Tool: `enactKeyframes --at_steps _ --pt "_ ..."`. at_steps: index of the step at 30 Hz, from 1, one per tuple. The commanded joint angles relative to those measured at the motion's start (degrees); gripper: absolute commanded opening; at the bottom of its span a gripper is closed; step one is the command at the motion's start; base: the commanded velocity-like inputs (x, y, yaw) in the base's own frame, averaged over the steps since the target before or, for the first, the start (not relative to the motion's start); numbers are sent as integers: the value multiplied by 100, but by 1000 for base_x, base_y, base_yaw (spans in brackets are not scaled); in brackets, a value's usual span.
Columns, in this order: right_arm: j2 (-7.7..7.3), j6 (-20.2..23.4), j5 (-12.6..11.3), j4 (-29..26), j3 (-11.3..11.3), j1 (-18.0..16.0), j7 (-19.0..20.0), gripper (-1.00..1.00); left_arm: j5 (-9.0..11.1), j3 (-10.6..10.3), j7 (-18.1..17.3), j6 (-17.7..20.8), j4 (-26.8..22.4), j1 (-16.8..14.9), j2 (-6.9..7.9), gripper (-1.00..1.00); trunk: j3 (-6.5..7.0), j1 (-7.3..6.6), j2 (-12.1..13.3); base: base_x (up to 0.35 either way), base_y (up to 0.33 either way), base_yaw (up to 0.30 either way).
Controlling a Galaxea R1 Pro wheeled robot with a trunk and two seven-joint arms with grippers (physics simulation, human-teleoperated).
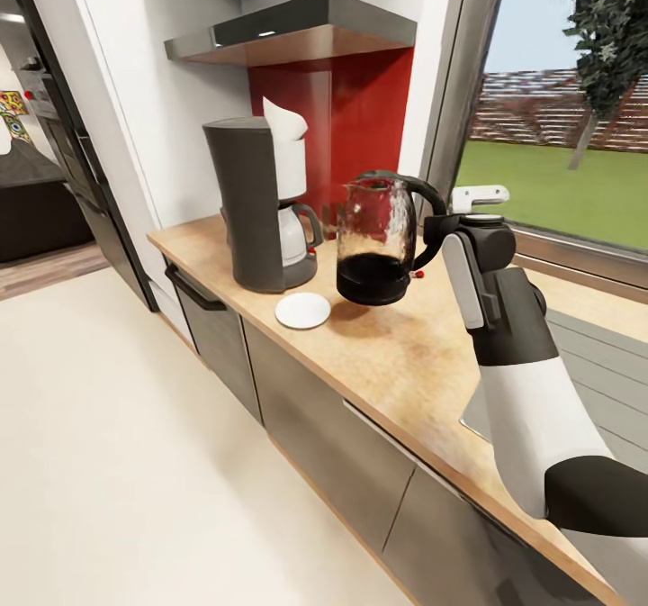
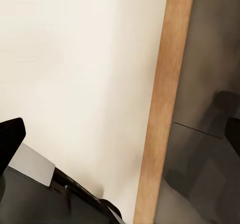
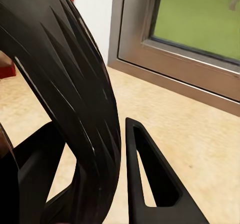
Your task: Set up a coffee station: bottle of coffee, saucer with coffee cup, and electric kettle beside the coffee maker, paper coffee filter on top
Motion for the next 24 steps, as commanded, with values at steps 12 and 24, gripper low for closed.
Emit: enactKeyframes --at_steps 12,24 --pt "1 -2 -38 99 10 -5 -60 -100 -6 26 -21 24 5 -3 1 100 -5 0 -3 49 50 0" --pt "0 -4 -38 119 10 -3 -60 -100 -6 26 -21 24 2 -3 1 100 -5 0 -3 66 43 0"
